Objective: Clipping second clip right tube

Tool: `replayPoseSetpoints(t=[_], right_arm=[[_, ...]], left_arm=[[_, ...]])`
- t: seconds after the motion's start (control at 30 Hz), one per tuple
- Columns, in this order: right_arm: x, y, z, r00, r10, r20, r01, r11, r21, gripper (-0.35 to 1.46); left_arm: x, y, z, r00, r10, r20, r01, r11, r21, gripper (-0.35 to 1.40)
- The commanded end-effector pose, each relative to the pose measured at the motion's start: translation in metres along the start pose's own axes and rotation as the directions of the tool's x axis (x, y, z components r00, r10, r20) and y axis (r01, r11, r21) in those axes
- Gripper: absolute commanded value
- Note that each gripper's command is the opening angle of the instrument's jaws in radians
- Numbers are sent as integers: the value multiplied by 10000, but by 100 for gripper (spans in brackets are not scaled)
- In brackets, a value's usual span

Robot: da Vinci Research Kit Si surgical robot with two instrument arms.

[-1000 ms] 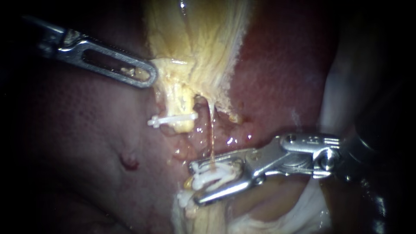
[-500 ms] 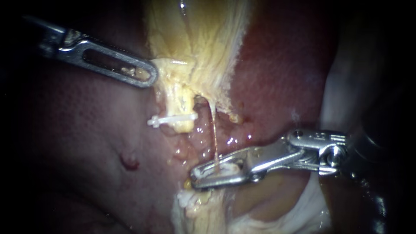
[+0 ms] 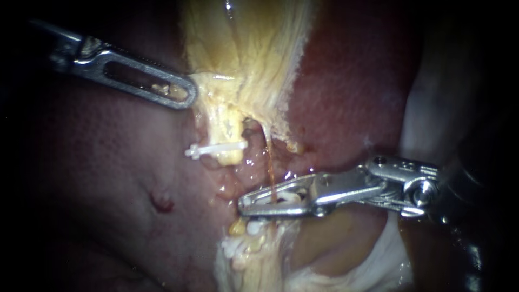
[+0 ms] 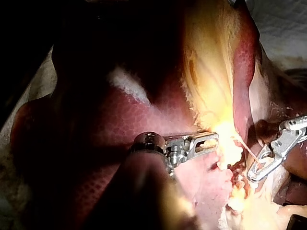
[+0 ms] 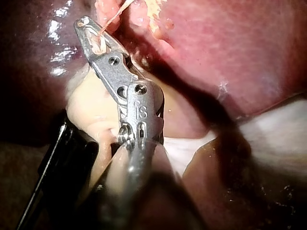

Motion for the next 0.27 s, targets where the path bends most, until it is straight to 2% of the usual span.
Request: replayPoseSetpoints(t=[0.03, 0.27], right_arm=[[0, 0, 0, 10000, -4, 15, 4, 10000, -15, -35], [-1, 1, -1, 10000, -6, 15, 6, 10000, -18, -35]], left_arm=[[0, 0, 0, 10000, -1, 2, 1, 10000, -3, -35], [0, 0, 0, 10000, -1, 2, 1, 10000, -3, -35]])
